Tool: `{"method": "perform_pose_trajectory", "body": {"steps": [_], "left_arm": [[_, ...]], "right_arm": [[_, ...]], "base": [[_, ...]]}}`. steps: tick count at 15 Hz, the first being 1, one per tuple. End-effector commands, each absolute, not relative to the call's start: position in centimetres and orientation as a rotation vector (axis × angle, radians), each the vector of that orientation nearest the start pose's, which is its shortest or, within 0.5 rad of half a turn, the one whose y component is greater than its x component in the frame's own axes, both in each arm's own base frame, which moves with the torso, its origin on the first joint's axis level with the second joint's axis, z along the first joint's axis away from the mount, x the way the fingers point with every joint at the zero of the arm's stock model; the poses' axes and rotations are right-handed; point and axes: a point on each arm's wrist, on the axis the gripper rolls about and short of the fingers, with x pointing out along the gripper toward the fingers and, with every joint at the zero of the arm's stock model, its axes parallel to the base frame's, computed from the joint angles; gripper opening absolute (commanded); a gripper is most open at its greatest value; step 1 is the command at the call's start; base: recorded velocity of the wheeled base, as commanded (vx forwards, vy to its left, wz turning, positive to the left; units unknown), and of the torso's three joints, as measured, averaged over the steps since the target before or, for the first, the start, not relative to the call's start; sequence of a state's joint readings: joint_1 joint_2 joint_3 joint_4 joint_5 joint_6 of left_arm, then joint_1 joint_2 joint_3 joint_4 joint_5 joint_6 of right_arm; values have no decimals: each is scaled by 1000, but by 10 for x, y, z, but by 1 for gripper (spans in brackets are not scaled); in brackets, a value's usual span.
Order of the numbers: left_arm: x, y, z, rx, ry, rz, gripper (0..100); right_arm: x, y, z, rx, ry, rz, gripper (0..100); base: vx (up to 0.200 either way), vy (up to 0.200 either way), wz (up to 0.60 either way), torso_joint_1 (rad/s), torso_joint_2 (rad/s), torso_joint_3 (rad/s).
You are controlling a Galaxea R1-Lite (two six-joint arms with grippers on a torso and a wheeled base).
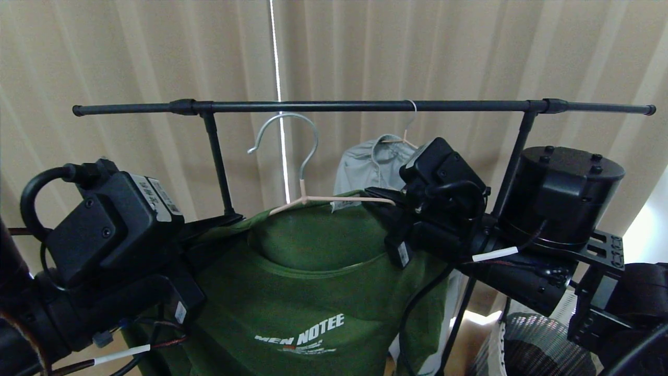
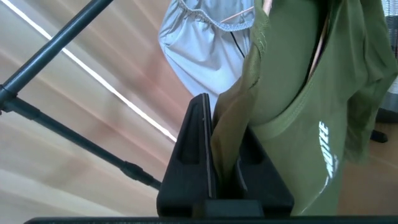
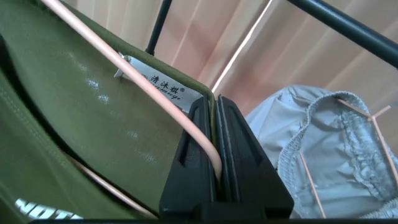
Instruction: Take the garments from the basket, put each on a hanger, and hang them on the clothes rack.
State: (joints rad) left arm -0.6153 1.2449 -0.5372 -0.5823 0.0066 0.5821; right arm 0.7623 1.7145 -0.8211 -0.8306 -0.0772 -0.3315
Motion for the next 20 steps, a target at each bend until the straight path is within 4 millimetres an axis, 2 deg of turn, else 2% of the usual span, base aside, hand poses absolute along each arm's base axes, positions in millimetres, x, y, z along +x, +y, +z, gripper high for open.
{"method": "perform_pose_trajectory", "body": {"steps": [1,6,7,10,12,20], "left_arm": [[154,-107,214,602,-51,-620,0],[152,-106,215,598,-54,-612,0],[152,-106,215,592,-51,-614,100],[152,-106,215,585,-53,-619,100],[148,-104,218,561,-63,-621,100],[128,-90,221,436,-79,-610,100]], "right_arm": [[227,214,204,-341,-63,683,0],[224,211,206,-338,-66,678,0],[222,209,206,-338,-66,676,0],[220,205,207,-340,-65,666,0],[224,191,207,-344,-48,578,0],[230,149,219,-331,-56,405,0]], "base": [[0,0,0,0,0,0],[0,0,0,0,0,0],[0,0,0,0,0,0],[0,0,0,0,0,0],[0,0,0,0,0,0],[0,0,0,0,0,0]]}}
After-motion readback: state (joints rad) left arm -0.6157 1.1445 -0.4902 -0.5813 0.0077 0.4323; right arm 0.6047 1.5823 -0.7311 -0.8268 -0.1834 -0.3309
